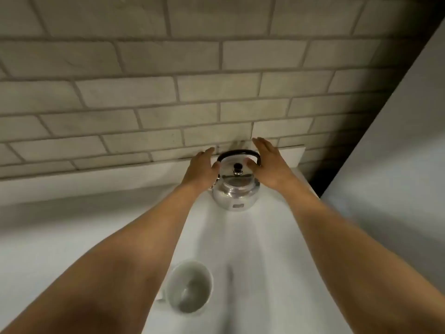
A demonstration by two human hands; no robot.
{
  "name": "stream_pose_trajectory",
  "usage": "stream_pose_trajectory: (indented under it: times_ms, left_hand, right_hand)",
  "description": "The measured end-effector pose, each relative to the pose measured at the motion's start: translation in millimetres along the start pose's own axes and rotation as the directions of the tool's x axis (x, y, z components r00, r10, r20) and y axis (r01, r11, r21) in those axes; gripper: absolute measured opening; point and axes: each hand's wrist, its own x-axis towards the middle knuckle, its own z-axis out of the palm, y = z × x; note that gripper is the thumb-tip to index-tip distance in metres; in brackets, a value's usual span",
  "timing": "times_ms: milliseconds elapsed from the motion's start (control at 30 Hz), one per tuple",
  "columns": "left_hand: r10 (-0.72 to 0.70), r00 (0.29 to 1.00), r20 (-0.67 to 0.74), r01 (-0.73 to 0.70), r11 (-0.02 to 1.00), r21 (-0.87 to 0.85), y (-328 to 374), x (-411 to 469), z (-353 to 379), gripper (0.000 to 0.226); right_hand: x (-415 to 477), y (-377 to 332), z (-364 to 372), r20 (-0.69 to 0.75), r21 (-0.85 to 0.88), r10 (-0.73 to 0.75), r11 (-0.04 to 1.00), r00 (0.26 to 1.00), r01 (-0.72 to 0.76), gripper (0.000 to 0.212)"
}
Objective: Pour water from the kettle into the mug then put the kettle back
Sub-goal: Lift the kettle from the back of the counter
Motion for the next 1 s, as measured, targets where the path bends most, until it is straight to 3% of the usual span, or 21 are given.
stream_pose_trajectory:
  times_ms: [133,233,400,500,667,800,1000]
  left_hand:
    - [-0.02,0.999,-0.029,0.019,0.999,-0.045,5,12,11,0.049]
    - [0.031,0.998,-0.052,-0.029,0.999,0.038,5,16,16,0.033]
    - [0.053,0.994,-0.092,-0.046,0.996,0.077,7,6,21,0.031]
    - [0.046,0.997,-0.059,-0.043,0.998,0.052,8,-3,16,0.033]
    - [0.083,0.997,0.0,-0.083,0.996,-0.025,25,-30,-1,0.036]
    - [0.173,0.983,-0.057,-0.176,0.982,-0.065,46,-64,-17,0.03]
    - [0.267,0.935,-0.234,-0.287,0.957,-0.053,74,-133,-31,0.042]
  right_hand:
    - [19,6,5,0.101,0.031,-0.106,0.994,0.989,0.103,0.07]
    - [31,10,8,0.151,0.04,-0.157,0.987,0.976,0.153,0.059]
    - [37,10,12,0.164,0.026,-0.24,0.971,0.957,0.239,0.042]
    - [32,12,16,0.143,0.116,-0.261,0.962,0.955,0.246,0.028]
    - [2,7,-4,0.078,0.163,-0.245,0.959,0.966,0.23,0.022]
    - [-33,-18,-42,0.009,0.192,-0.229,0.956,0.973,0.223,0.013]
    - [-95,-55,-88,-0.113,0.125,-0.237,0.96,0.965,0.25,0.027]
